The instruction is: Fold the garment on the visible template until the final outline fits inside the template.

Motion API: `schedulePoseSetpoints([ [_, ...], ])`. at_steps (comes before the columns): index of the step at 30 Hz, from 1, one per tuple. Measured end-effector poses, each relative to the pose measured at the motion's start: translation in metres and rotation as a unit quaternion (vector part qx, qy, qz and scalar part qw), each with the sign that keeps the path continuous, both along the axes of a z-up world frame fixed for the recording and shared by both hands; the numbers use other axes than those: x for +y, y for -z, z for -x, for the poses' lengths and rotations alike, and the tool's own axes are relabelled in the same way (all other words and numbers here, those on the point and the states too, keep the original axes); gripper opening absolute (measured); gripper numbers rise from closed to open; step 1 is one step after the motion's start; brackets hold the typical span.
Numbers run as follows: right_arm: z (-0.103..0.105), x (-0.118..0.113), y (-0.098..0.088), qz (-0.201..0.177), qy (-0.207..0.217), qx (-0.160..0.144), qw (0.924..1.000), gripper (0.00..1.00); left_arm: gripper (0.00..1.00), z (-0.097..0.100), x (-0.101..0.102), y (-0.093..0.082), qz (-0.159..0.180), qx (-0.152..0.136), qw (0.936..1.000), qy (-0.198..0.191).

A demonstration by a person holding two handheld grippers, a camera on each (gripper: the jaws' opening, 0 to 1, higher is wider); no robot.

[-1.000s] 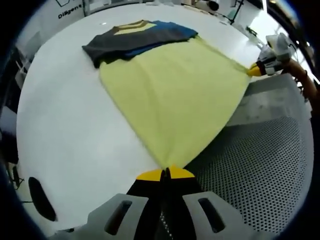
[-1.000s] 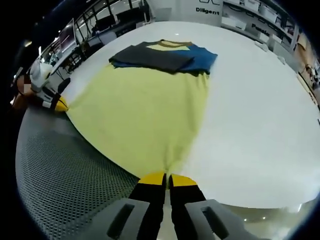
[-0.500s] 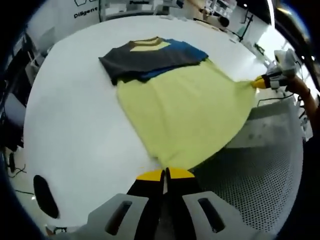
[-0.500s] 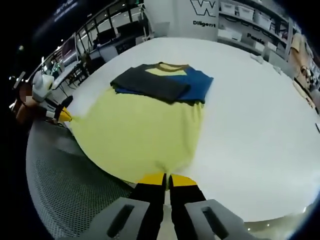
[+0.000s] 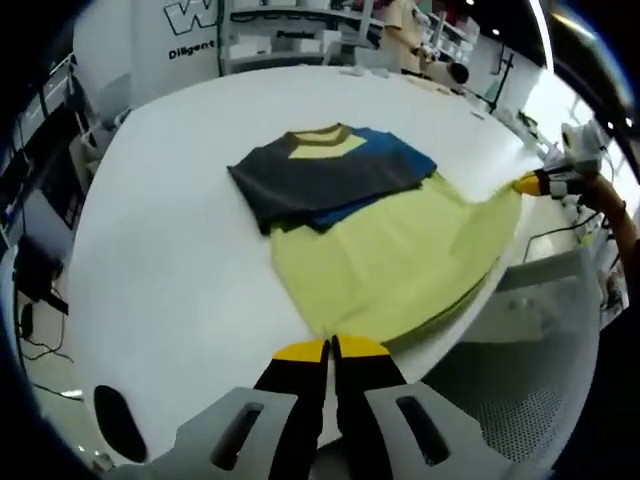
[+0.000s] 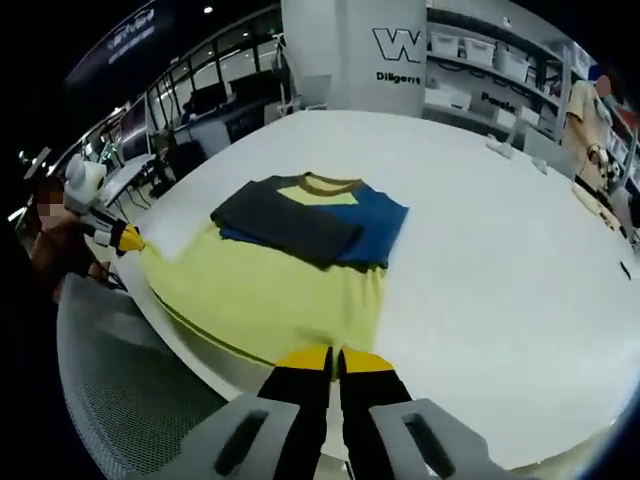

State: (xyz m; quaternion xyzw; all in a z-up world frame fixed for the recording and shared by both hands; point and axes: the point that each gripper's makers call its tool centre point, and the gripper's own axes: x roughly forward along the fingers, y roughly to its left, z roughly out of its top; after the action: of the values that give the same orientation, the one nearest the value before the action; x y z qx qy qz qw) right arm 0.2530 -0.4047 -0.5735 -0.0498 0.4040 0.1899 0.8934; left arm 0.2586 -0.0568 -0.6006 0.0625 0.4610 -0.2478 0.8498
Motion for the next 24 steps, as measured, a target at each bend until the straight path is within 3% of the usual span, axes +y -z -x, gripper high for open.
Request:
schedulePoseSetpoints([
  [15, -0.051, 0.001, -0.032, -0.014, 0.015, -0.050, 0.9986, 0.00, 0.02, -0.058, 0.006, -0.039, 0.015, -0.062, 0.9976, -0.027],
  [24, -0.082, 0.001, -0.049, -0.017, 0.015, -0.076, 0.9969, 0.00, 0.02, -0.091, 0.007, -0.055, 0.012, -0.084, 0.9960, -0.027],
])
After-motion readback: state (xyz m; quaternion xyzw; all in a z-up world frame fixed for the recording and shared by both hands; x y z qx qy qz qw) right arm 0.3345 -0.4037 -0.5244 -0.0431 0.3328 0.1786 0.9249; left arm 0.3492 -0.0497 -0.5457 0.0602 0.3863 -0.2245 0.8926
